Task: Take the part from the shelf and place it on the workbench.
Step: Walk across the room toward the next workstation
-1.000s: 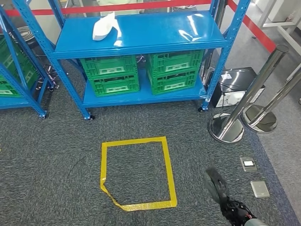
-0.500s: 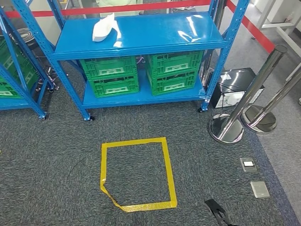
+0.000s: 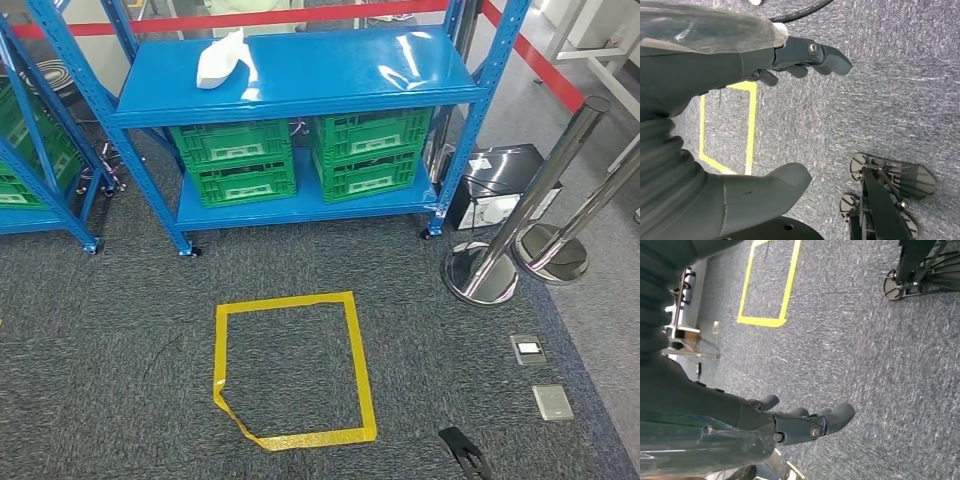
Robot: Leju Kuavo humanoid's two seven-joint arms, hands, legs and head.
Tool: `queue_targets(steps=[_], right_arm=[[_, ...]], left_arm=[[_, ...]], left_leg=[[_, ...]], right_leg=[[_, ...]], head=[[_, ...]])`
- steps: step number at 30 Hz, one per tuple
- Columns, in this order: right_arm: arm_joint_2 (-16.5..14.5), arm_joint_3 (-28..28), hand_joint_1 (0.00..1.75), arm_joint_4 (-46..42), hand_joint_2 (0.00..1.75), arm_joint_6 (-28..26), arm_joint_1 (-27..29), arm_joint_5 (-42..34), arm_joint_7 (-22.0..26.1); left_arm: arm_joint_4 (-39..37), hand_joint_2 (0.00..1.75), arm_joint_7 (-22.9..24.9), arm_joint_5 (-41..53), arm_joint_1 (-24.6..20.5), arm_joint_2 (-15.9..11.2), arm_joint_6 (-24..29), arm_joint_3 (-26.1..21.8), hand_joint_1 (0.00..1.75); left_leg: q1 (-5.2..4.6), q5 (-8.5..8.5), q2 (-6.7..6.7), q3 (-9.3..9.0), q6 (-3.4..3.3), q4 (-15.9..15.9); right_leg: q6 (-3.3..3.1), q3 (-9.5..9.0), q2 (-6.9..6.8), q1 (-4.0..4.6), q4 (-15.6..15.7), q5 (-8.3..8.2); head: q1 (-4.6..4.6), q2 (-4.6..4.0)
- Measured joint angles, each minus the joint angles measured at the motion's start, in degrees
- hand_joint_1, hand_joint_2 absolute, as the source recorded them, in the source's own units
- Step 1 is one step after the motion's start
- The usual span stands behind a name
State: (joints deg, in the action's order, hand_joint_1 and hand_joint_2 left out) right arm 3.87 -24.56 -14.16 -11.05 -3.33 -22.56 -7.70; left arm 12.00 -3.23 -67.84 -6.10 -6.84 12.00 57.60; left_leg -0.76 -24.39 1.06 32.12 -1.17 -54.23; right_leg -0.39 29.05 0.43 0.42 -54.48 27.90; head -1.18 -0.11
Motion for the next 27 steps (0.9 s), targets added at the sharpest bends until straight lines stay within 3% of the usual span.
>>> queue_targets(steps=[27], right_arm=[[-0.42, -0.59, 0.0, 0.62, 0.0, 0.18, -0.01, 0.02, -0.5]], left_arm=[[0.0, 1.75, 0.22, -0.34, -0.01, -0.28, 0.02, 0.05, 0.0]], left_leg=[[0.0, 0.0, 0.0, -0.01, 0.0, 0.0]], right_leg=[[0.0, -0.02, 0.0, -0.01, 0.0, 0.0]], head=[[0.0, 0.0]])
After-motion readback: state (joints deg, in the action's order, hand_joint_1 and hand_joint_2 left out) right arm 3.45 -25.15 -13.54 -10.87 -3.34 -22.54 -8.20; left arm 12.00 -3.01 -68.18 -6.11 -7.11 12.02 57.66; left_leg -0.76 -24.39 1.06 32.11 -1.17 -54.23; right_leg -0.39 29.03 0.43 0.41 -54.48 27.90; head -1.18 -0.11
